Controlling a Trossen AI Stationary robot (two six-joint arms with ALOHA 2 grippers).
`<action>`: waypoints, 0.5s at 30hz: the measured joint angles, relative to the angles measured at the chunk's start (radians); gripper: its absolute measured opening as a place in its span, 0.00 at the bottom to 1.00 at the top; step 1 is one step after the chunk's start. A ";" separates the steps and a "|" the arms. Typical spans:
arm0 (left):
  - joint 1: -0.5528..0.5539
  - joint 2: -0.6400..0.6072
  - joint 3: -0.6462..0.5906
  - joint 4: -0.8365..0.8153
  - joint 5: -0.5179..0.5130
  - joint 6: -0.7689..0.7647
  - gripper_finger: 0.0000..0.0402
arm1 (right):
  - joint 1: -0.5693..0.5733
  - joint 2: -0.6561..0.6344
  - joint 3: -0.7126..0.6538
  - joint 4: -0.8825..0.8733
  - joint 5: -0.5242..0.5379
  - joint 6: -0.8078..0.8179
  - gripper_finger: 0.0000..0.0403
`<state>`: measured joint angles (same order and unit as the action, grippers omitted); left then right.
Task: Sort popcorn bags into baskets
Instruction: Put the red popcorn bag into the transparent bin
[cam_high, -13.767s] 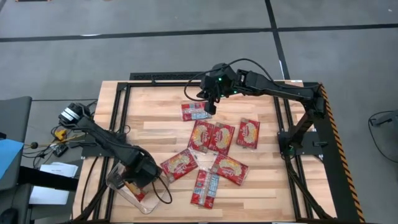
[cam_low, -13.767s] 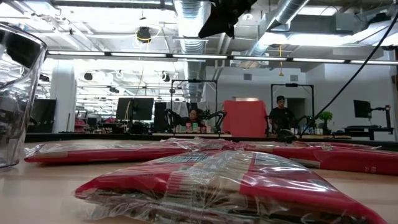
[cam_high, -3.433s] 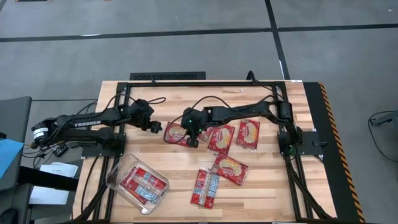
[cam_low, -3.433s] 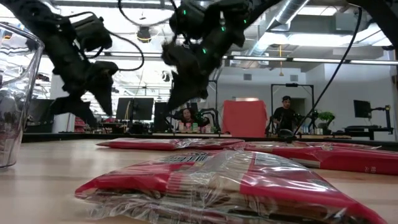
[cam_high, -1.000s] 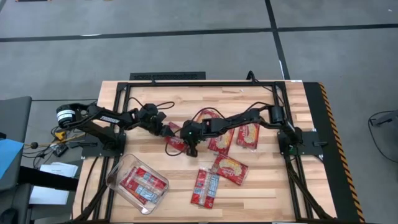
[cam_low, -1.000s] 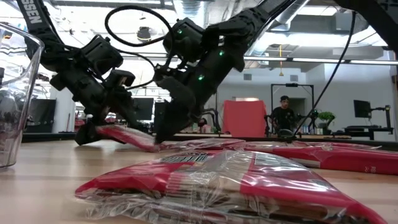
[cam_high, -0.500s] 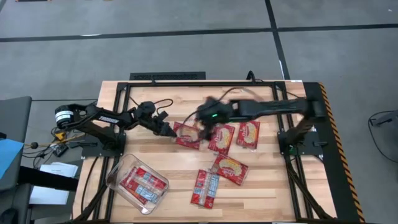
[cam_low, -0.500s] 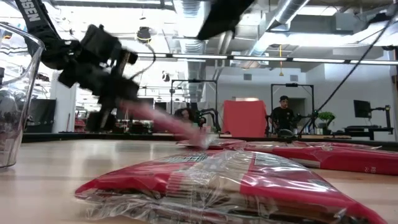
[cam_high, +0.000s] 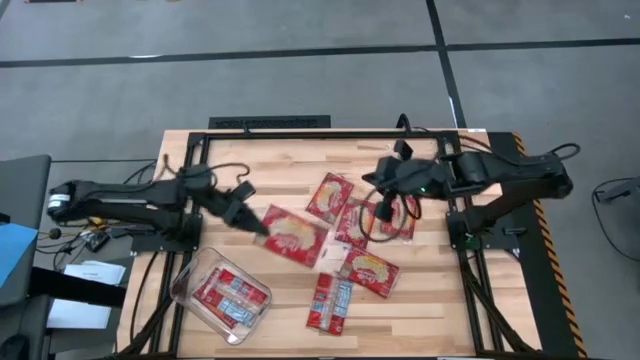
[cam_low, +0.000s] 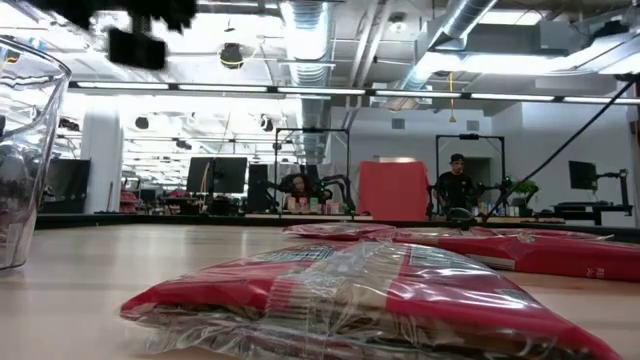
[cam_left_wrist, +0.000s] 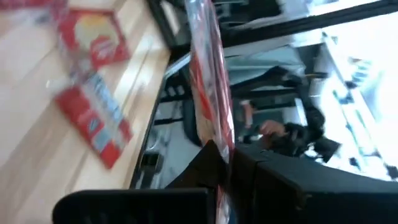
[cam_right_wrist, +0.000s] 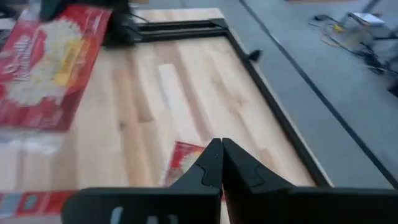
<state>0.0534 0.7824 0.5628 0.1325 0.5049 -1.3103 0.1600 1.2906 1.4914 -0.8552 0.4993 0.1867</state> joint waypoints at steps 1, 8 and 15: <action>-0.051 -0.035 0.032 -0.113 -0.063 0.006 0.00 | 0.015 -0.007 -0.001 -0.017 -0.001 0.000 0.04; -0.482 -0.151 0.253 -0.635 -0.594 -0.143 0.00 | 0.102 0.004 0.002 -0.006 0.004 0.000 0.06; -0.867 -0.047 0.300 -0.687 -0.877 -0.375 0.00 | 0.146 0.007 -0.045 0.019 0.000 0.009 0.07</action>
<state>-0.8138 0.7353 0.8627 -0.5545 -0.3725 -1.6858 0.3064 1.2974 1.4463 -0.8357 0.4992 0.1956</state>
